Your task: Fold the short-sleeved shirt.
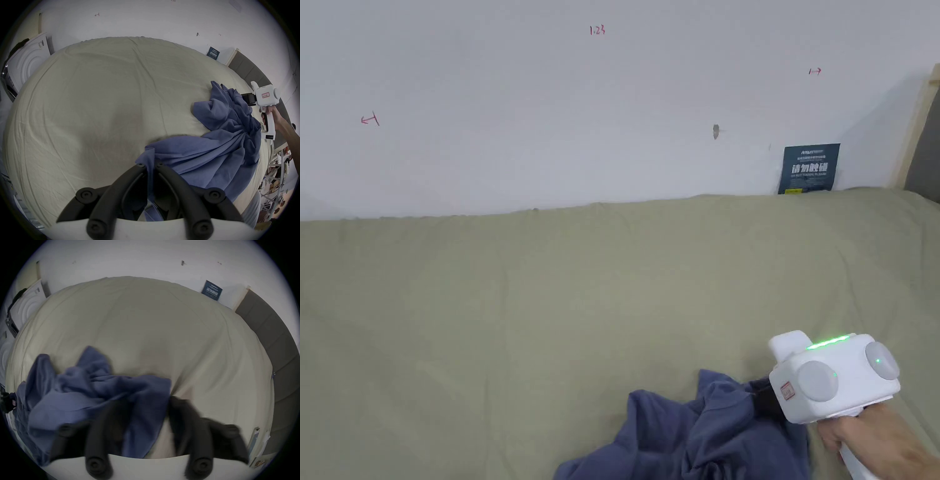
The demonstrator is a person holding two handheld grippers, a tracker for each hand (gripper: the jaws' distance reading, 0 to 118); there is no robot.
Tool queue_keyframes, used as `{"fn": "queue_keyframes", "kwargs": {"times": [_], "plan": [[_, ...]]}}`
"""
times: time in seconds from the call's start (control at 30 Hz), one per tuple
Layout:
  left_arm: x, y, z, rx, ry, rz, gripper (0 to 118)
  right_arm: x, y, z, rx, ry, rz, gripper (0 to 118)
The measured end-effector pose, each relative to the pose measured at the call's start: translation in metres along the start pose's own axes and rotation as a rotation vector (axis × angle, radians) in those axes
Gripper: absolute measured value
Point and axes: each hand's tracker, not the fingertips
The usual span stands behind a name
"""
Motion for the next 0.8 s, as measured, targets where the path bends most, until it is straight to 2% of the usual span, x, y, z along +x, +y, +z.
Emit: {"fn": "queue_keyframes", "kwargs": {"times": [0.03, 0.07, 0.1, 0.13, 0.27, 0.37, 0.43, 0.5, 0.67, 0.8], "plan": [[0.000, 0.001, 0.000, -0.005, 0.001, 0.007, 0, -0.003, -0.001, 0.007, 0.040, -0.035, 0.037, 2], [0.000, 0.003, 0.001, -0.010, 0.000, 0.006, 0, -0.004, -0.004, 0.020, 0.052, -0.058, 0.042, 2], [0.001, 0.005, 0.002, -0.018, 0.001, 0.009, 0, 0.002, -0.008, 0.032, 0.040, -0.031, 0.024, 2], [0.001, 0.007, 0.004, -0.022, 0.000, 0.009, 0, 0.009, -0.012, 0.045, 0.033, 0.016, -0.037, 2], [-0.005, 0.010, 0.028, 0.014, -0.021, 0.093, 0, 0.044, -0.020, 0.124, 0.134, 0.013, -0.080, 2], [-0.002, 0.017, 0.064, 0.105, 0.101, 0.020, 0, 0.072, -0.031, 0.189, 0.203, 0.013, -0.132, 2], [-0.007, 0.026, 0.093, 0.144, 0.142, 0.011, 0, 0.089, -0.037, 0.224, 0.251, 0.011, -0.169, 2], [-0.016, 0.036, 0.129, 0.202, 0.153, 0.059, 0, 0.106, -0.047, 0.257, 0.308, 0.007, -0.212, 2], [-0.029, 0.055, 0.228, 0.374, 0.248, 0.089, 0, 0.128, -0.063, 0.325, 0.404, 0.003, -0.228, 2], [-0.034, 0.066, 0.308, 0.492, 0.255, 0.106, 0, 0.140, -0.071, 0.376, 0.492, 0.006, -0.264, 2]]}}
